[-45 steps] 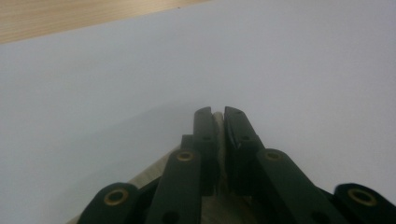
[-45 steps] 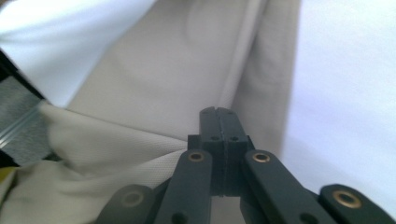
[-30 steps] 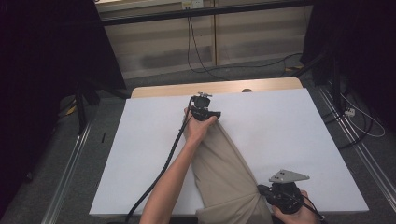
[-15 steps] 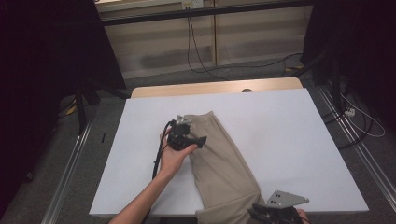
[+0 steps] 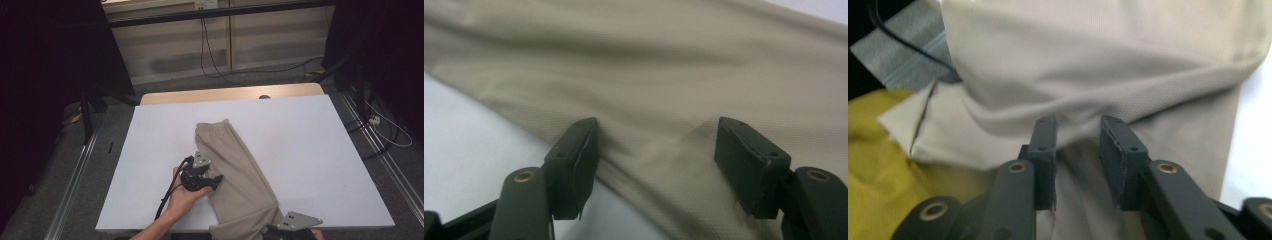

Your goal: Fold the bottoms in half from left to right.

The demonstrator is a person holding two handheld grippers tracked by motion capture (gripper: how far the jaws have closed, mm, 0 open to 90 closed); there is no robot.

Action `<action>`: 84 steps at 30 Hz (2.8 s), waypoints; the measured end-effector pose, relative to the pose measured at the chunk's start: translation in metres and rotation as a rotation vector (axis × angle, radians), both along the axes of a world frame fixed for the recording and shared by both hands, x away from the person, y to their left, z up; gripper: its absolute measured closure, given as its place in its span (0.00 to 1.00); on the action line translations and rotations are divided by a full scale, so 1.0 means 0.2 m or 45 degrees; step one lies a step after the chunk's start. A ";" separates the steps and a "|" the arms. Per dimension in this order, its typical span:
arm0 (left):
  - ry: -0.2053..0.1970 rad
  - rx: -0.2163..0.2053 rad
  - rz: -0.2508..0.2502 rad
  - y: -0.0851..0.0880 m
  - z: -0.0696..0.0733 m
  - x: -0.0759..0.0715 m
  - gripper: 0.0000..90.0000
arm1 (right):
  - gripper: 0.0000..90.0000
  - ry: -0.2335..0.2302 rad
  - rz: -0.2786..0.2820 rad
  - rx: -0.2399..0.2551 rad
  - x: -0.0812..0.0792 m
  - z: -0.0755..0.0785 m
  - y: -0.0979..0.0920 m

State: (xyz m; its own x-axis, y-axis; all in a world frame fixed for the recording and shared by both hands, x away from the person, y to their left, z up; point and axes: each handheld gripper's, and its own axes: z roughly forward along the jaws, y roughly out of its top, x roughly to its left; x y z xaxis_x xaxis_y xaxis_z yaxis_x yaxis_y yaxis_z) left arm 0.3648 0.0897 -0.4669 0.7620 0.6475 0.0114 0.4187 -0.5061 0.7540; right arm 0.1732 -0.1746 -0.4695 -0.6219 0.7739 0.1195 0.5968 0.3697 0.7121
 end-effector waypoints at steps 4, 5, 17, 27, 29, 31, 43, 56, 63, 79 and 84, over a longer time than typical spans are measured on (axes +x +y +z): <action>0.002 -0.012 -0.003 0.00 0.00 0.00 0.37 | 0.75 -0.045 -0.002 0.008 0.01 0.01 0.02; 0.002 -0.009 -0.006 0.00 0.00 0.00 0.37 | 0.73 -0.076 -0.036 0.012 0.00 0.02 0.02; 0.000 -0.011 -0.009 0.00 0.00 0.01 0.37 | 1.00 -0.108 -0.104 -0.080 0.07 0.02 0.00; 0.000 -0.001 -0.002 0.01 0.00 0.03 0.37 | 1.00 -0.015 -0.179 -0.093 0.01 0.05 -0.22; 0.005 0.002 0.000 0.02 0.01 0.02 0.37 | 1.00 -0.034 -0.185 -0.083 0.01 0.06 -0.23; 0.029 0.015 0.030 0.03 0.02 0.02 0.34 | 0.88 -0.033 -0.196 -0.071 0.02 0.07 -0.23; 0.096 -0.022 -0.086 0.17 0.10 -0.33 0.49 | 0.71 -0.134 -0.145 0.020 0.31 0.12 -0.19; 0.047 0.064 -0.294 0.01 0.03 -0.51 0.48 | 0.61 -0.103 -0.108 -0.088 0.37 0.02 -0.12; 0.098 0.054 -0.378 0.02 0.04 -0.54 0.96 | 0.87 -0.059 -0.084 -0.072 0.36 0.03 -0.10; 0.273 0.000 -0.447 0.20 0.07 -0.62 0.97 | 0.99 0.035 -0.019 0.022 0.03 0.04 -0.06; 0.224 -0.043 -0.395 0.22 0.08 -0.59 0.83 | 0.80 -0.003 -0.026 0.041 0.07 0.05 -0.07</action>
State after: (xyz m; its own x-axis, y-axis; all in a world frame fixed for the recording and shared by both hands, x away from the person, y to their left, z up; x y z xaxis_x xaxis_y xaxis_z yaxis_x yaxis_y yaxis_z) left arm 0.2470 0.1329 -0.4505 0.9106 0.3830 -0.1554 0.3745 -0.6052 0.7025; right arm 0.1865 -0.1886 -0.4597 -0.6066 0.7820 0.1429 0.6021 0.3345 0.7250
